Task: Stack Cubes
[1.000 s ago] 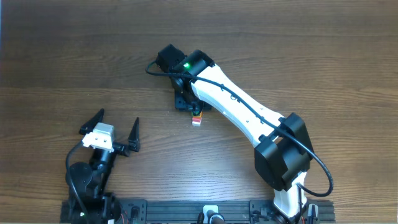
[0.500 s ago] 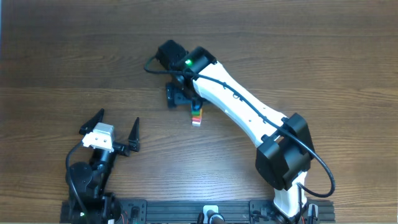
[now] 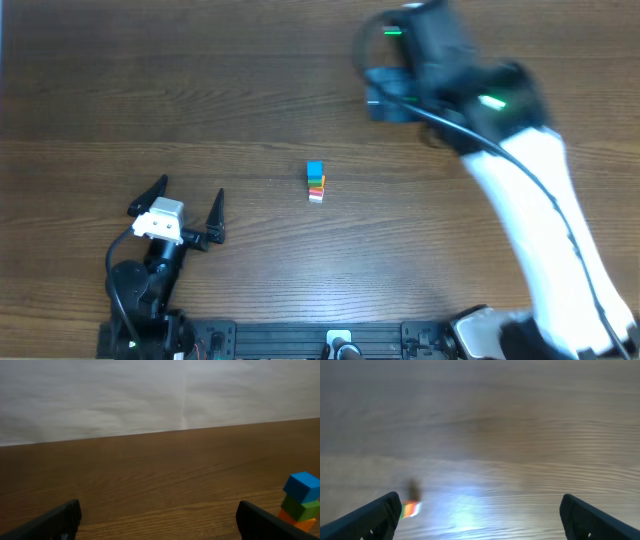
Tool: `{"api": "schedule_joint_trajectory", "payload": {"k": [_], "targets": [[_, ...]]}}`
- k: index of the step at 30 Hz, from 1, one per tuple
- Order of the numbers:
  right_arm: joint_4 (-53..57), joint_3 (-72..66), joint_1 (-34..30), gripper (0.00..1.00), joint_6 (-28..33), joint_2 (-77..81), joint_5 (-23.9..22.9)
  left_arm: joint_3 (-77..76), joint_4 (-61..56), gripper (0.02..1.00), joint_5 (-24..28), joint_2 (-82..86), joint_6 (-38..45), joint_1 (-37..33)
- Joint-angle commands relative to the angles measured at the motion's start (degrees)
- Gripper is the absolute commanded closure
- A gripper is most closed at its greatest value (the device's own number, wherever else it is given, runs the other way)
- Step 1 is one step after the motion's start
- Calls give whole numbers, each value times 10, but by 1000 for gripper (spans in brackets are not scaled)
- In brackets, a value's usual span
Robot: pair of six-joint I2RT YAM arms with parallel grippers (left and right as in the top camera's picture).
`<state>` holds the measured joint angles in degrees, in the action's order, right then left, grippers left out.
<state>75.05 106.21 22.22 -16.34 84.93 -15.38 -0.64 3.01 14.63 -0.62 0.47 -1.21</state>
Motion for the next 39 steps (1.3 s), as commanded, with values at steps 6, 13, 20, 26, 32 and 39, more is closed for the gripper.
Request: {"api": "schedule_joint_trajectory", "payload": {"k": [6, 13, 20, 26, 32, 39], "targets": [[-162, -320, -71, 7, 105, -306, -12, 3, 0, 20, 6, 4, 6, -2], [-364, -569, -92, 9, 109, -521, 11, 3, 0, 20, 5, 4, 6, -2], [-525, -765, -116, 9, 129, -638, 46, 3, 0, 18, 6, 4, 6, -2], [-584, -845, -147, 9, 160, -712, 99, 3, 0, 18, 6, 4, 6, -2], [-596, -894, -202, 7, 163, -810, 133, 3, 0, 18, 5, 4, 6, -2], [-598, -922, -221, 9, 163, -846, 150, 3, 0, 20, 5, 4, 6, -2]]}}
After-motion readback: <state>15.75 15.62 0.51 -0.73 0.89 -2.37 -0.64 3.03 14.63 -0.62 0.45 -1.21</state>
